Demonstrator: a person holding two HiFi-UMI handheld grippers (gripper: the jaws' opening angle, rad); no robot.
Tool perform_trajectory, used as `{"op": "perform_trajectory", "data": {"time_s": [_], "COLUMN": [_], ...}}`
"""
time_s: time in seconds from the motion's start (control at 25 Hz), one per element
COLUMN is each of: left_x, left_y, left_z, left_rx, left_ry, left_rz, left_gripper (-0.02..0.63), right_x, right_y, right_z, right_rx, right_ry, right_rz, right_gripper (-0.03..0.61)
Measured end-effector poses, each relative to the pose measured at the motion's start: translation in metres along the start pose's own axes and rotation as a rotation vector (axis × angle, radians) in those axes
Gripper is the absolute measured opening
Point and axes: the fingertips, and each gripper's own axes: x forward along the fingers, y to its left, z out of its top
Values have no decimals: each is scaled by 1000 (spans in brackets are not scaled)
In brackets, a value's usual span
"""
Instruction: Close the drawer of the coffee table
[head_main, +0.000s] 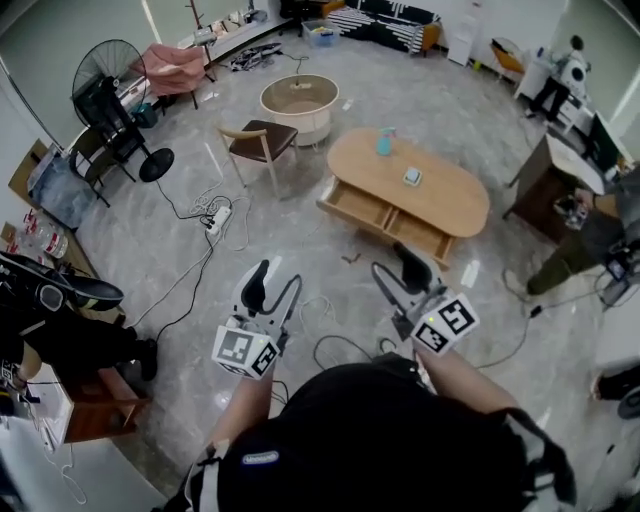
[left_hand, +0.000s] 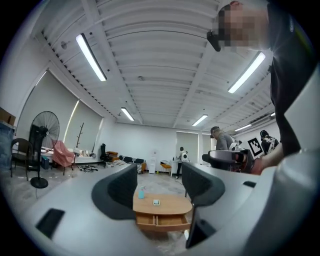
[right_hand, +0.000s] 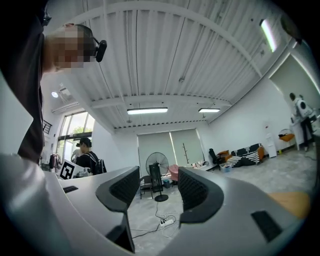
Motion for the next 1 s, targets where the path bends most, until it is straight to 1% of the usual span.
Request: {"op": "perform_trajectory", "data": {"time_s": [0.2, 0.28, 0.4, 0.52, 0.64, 0.76, 0.88, 1.0], "left_x": [19, 25, 36, 52, 72, 93, 123, 164], "left_y": [-12, -17, -23, -29, -34, -37, -37, -42], "left_z": [-4, -4, -9, -12, -10, -17, -24, -28], "left_rx": [3, -5, 6, 16, 7, 4, 13, 2], "left_ry": [16, 24, 28, 24, 38, 51, 53, 48], "left_rz": [-104, -127, -172, -217, -239, -256, -248, -230], "left_gripper": [261, 261, 261, 261, 261, 261, 261, 261], "right_x": [-26, -37, -50, -61, -69, -75, -74, -70], "right_y": [-12, -16, -22, -32, -45, -67, -102, -152], "right_z": [4, 3, -3, -1, 6, 0, -10, -14], "right_rx": [-9, 0, 18, 13, 8, 13, 53, 67], "right_ry": [0, 9, 15, 16, 19, 25, 12, 9], "right_rz": [-116, -154, -188, -228, -263, -292, -304, -308], "right_gripper": [215, 215, 215, 215, 215, 215, 215, 215]}}
